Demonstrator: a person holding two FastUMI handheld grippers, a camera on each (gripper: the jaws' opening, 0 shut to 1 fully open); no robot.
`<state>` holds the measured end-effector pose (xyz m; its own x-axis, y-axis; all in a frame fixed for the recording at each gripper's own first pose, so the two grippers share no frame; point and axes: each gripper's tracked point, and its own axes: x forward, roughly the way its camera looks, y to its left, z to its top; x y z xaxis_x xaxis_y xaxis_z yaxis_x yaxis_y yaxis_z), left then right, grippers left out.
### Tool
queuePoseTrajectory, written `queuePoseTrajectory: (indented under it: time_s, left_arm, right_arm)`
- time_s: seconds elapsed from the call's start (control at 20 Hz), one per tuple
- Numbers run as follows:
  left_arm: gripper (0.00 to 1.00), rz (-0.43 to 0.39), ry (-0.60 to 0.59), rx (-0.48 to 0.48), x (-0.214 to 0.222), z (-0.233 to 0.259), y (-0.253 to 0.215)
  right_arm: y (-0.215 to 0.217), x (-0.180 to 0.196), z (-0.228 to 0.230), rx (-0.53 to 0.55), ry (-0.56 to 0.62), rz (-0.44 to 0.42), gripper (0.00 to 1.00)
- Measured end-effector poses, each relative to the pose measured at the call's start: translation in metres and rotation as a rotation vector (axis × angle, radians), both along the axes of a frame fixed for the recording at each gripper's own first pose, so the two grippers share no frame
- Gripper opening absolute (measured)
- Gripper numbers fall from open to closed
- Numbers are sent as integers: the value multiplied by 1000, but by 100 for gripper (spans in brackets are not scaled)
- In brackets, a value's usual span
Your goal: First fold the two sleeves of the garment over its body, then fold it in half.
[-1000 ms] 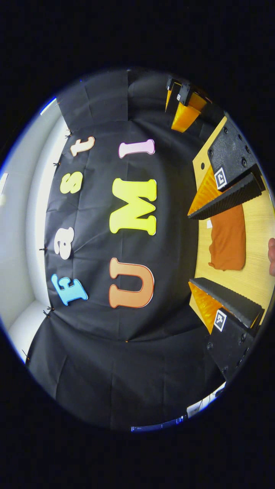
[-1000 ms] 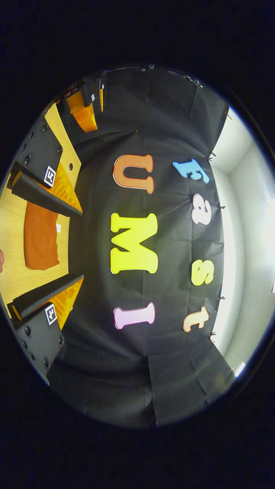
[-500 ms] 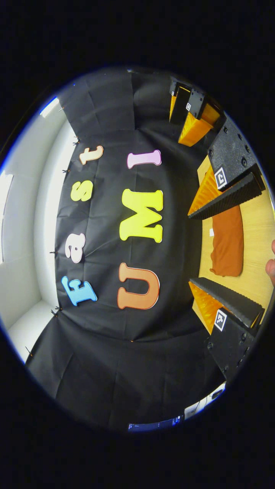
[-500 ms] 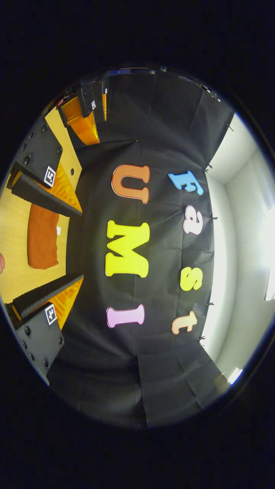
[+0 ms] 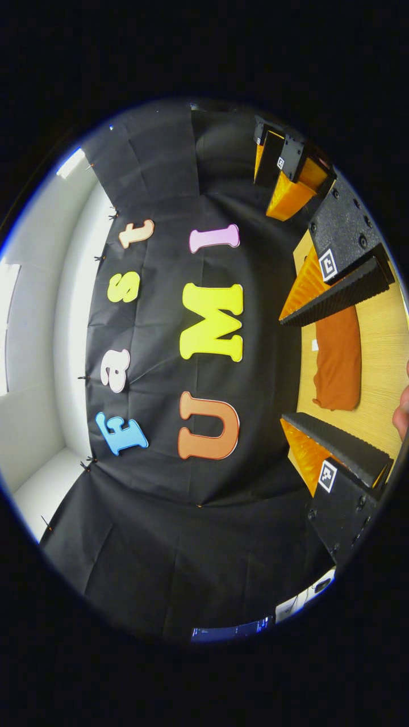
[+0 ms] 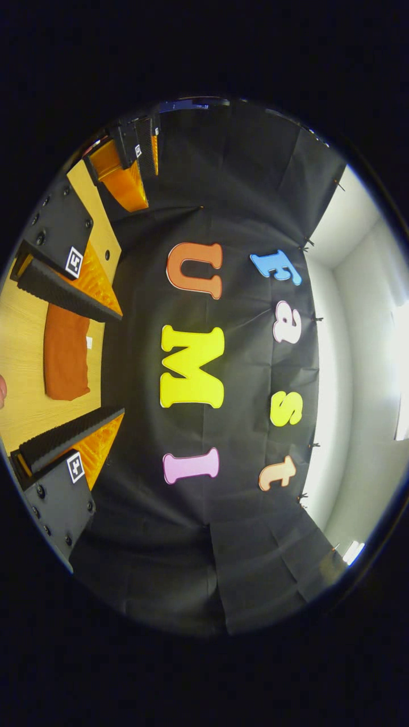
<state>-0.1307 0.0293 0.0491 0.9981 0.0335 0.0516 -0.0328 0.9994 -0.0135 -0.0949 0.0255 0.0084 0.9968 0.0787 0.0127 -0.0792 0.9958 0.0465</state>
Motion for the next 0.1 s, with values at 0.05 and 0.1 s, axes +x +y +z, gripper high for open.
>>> queuePoseTrajectory:
  time_s: [0.05,0.1]
  left_arm:
    - [98,-8,-3,0,0,0,-2]
    - [98,-14,-6,0,-1,-1,-3]
  right_arm:
    - [-2,1,-3,0,2,0,93]
    - [-3,2,-6,-3,4,-1,94]
